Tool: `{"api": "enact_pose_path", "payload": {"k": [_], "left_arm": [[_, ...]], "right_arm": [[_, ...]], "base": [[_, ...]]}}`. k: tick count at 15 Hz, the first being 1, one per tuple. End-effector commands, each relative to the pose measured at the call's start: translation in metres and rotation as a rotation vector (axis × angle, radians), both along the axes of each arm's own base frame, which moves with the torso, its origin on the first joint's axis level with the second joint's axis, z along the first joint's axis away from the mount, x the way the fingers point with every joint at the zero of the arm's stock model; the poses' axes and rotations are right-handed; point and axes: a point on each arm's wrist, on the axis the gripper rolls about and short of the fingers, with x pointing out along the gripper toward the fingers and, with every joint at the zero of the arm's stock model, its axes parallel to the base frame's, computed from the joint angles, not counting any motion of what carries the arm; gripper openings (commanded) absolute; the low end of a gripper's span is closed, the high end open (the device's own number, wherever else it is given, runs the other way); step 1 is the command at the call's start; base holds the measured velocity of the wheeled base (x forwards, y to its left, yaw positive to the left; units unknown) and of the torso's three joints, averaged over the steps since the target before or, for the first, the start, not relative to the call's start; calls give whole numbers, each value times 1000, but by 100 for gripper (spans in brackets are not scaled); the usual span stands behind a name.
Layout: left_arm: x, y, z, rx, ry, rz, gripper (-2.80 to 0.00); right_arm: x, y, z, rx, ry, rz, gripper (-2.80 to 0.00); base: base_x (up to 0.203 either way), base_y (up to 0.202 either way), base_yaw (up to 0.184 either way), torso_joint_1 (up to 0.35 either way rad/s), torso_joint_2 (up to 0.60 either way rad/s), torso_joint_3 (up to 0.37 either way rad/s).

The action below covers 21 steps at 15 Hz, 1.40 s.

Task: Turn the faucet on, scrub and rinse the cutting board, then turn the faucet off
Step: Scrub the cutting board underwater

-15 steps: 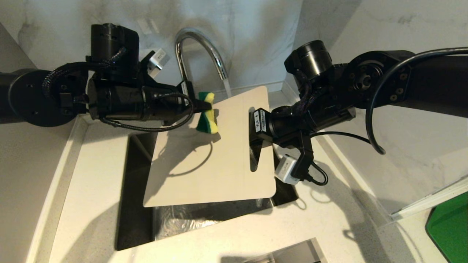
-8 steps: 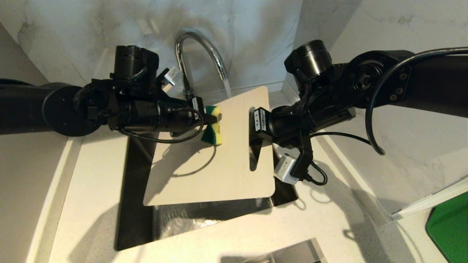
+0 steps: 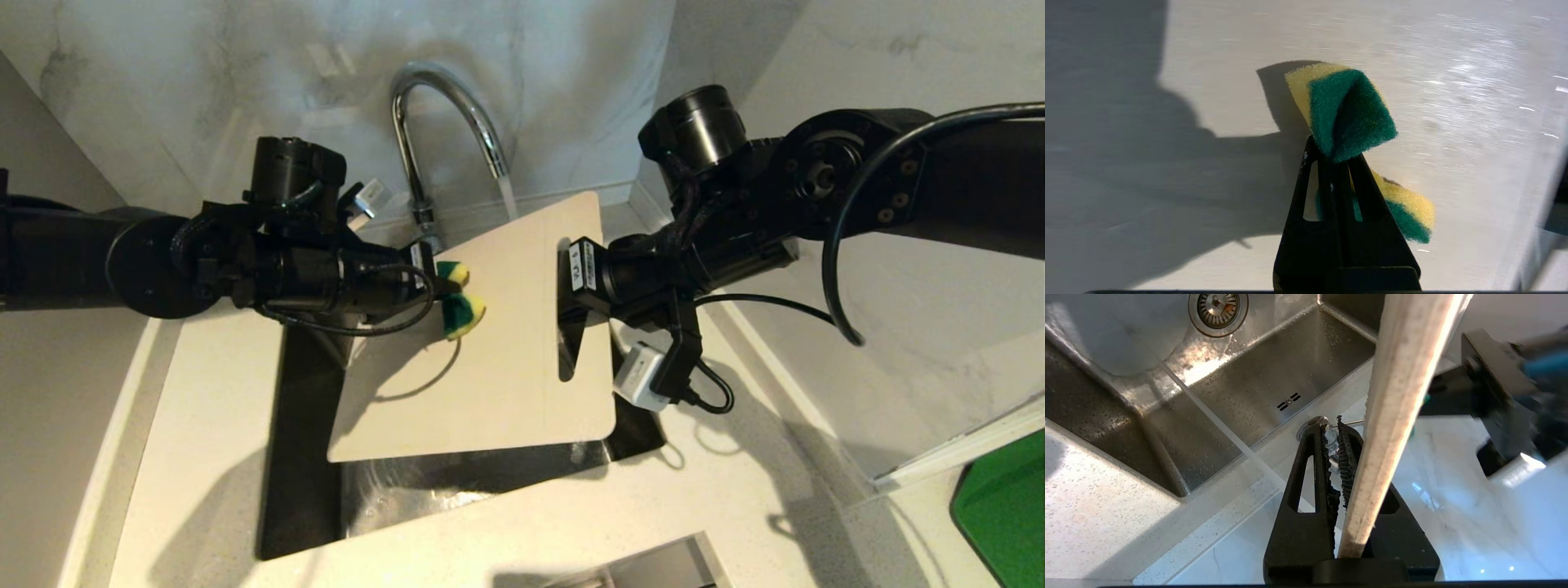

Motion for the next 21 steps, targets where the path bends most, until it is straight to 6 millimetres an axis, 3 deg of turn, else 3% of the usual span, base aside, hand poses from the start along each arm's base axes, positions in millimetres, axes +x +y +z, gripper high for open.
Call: {"api": "enact_pose_path", "payload": {"k": [1, 7, 11, 13, 18, 21], "left_arm": [[7, 13, -8, 11, 27, 36, -280], [16, 47, -40, 42, 64, 56, -280], [22, 90, -70, 60, 99, 121, -280], [22, 102, -79, 52, 116, 122, -280], [25, 136, -89, 20, 165, 154, -280], [20, 147, -76, -33, 147, 132, -280]], "right_arm": [[-1, -1, 1, -5, -12, 12, -280], [-2, -1, 4, 0, -19, 11, -280], [-4, -2, 6, 4, -21, 8, -280], [-4, -2, 6, 5, -20, 6, -280], [-6, -4, 10, 14, -22, 1, -280], [-6, -4, 10, 14, -22, 1, -280]], "base": [[0, 0, 0, 0, 0, 0], [0, 0, 0, 0, 0, 0], [0, 0, 0, 0, 0, 0], [0, 0, 0, 0, 0, 0], [0, 0, 0, 0, 0, 0], [0, 0, 0, 0, 0, 0]]}}
